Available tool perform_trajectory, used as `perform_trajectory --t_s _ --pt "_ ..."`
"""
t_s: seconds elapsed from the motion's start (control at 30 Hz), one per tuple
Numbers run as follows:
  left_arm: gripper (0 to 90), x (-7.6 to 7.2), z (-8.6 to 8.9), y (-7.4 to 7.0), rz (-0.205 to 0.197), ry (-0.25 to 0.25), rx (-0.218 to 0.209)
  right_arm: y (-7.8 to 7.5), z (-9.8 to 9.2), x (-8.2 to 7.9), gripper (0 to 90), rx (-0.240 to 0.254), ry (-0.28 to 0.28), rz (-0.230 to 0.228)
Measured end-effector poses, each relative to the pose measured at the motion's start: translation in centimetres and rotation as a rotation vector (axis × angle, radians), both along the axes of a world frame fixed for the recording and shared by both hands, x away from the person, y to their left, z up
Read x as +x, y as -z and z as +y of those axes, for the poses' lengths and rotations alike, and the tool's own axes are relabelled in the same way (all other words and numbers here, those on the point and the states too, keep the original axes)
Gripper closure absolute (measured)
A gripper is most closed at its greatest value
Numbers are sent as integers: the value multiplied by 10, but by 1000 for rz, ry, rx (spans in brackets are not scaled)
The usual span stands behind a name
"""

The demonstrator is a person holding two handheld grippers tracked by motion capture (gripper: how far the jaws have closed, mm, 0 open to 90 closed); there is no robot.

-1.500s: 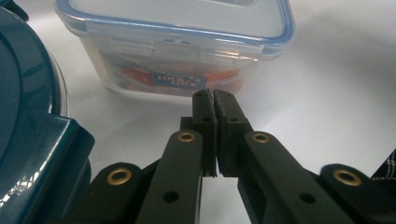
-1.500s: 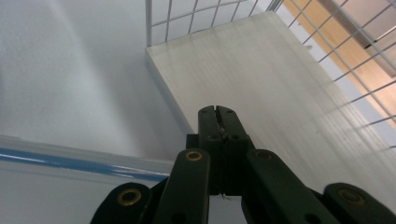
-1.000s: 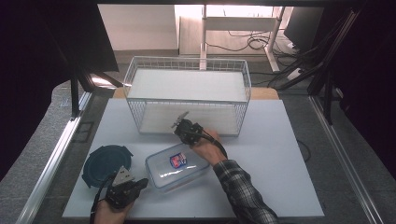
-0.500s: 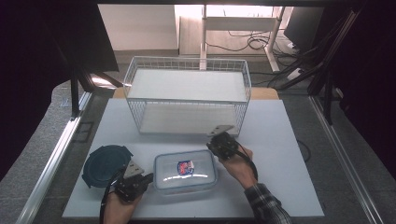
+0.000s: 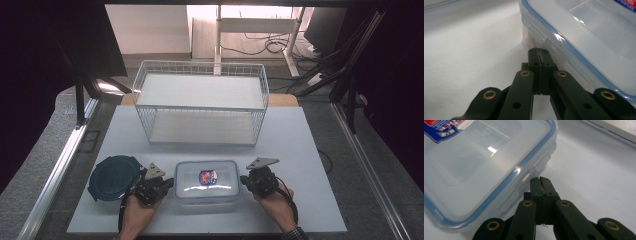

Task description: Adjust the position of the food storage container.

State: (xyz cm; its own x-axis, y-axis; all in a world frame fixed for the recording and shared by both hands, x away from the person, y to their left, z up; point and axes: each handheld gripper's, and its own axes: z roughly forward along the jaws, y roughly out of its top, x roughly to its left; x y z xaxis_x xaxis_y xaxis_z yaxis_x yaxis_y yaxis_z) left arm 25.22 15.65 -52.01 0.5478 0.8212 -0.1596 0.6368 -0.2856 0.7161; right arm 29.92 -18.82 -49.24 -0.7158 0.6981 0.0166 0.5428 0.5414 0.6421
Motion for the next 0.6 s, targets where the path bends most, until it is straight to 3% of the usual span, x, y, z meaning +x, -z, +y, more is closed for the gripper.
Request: perform_trajectory --t_s 0.3,0.37,0.6 --pt "900 -6 0 -2 13 27 5 1 -3 -17 890 24 11 5" --pt "900 -8 -1 -2 3 26 20 1 -3 -21 890 16 10 -3" --pt "900 -4 1 -1 -4 27 14 0 -1 -27 891 -5 -2 -12"
